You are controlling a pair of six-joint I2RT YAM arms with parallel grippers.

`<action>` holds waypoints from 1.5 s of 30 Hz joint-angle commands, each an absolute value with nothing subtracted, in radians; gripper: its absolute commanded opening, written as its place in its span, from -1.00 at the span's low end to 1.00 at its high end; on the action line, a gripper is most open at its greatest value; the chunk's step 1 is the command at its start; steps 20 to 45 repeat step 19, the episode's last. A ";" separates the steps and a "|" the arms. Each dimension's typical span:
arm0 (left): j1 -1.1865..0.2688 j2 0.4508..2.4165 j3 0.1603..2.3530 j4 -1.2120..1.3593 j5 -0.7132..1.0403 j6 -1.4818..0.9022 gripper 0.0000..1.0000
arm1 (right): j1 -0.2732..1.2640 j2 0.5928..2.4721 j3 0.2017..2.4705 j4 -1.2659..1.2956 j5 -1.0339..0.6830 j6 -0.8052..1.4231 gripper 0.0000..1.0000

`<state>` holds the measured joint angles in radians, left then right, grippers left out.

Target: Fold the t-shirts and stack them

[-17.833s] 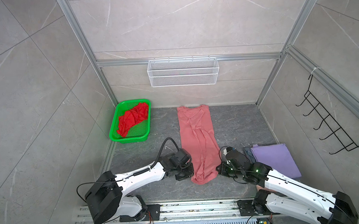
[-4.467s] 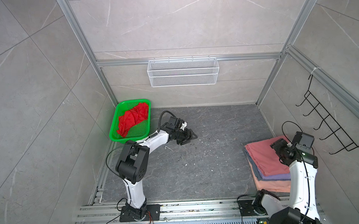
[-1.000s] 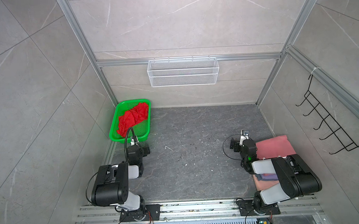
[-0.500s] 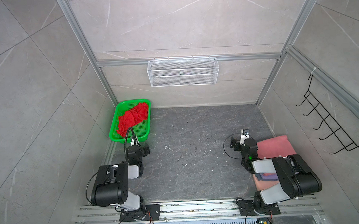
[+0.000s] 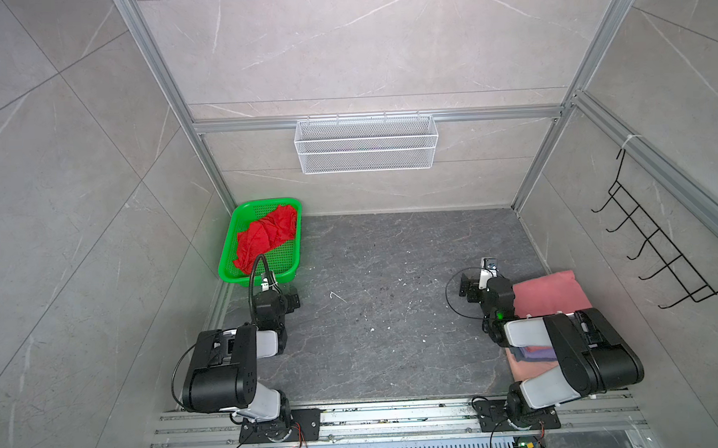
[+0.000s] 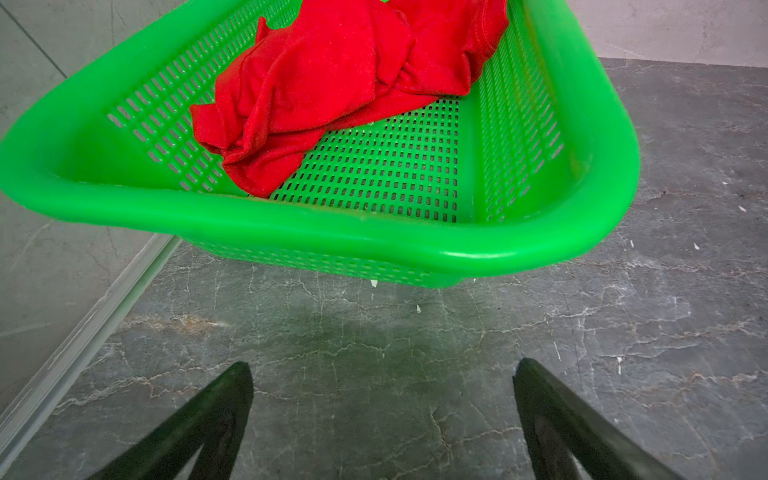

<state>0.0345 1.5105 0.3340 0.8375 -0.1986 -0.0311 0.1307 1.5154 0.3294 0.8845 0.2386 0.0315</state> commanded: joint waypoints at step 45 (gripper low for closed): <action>0.039 1.499 0.350 0.864 -0.189 -0.046 1.00 | 0.119 1.514 0.349 0.894 0.212 0.028 1.00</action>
